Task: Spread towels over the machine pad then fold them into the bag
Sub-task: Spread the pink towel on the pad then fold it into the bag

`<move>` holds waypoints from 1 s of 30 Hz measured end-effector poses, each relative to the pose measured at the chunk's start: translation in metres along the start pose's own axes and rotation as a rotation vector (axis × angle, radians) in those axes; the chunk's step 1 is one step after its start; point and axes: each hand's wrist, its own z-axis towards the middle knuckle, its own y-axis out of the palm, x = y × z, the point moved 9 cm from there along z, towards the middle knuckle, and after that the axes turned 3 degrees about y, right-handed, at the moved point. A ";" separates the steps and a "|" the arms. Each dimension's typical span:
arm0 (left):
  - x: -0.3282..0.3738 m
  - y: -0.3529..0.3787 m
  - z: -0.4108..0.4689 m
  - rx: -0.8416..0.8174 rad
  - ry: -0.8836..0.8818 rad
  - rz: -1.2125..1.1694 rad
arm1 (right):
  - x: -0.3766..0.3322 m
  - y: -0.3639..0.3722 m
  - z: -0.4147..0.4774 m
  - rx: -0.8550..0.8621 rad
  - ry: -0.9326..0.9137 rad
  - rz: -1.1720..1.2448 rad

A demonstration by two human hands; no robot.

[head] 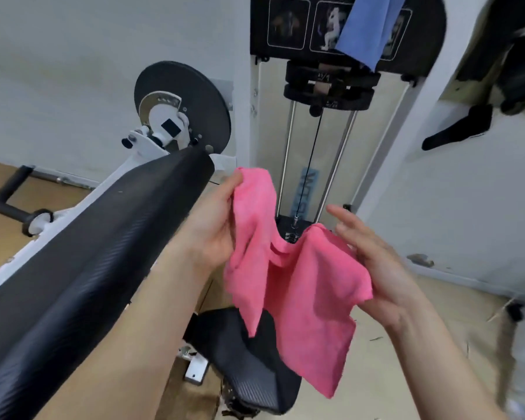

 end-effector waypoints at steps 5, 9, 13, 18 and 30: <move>-0.025 0.029 -0.009 -0.106 0.079 0.154 | -0.004 0.056 -0.015 -0.038 -0.229 -0.441; -0.022 0.016 -0.036 0.007 0.361 0.404 | 0.006 0.046 -0.018 0.124 -0.301 -0.628; -0.019 0.006 -0.103 0.134 0.835 1.110 | 0.041 0.045 -0.041 -0.135 -0.080 -0.733; -0.095 -0.030 -0.165 -0.025 0.433 0.932 | 0.065 0.059 -0.085 -0.415 0.043 -0.705; -0.164 -0.164 -0.343 0.039 -0.035 0.831 | 0.168 0.069 -0.111 -0.202 -0.242 -1.308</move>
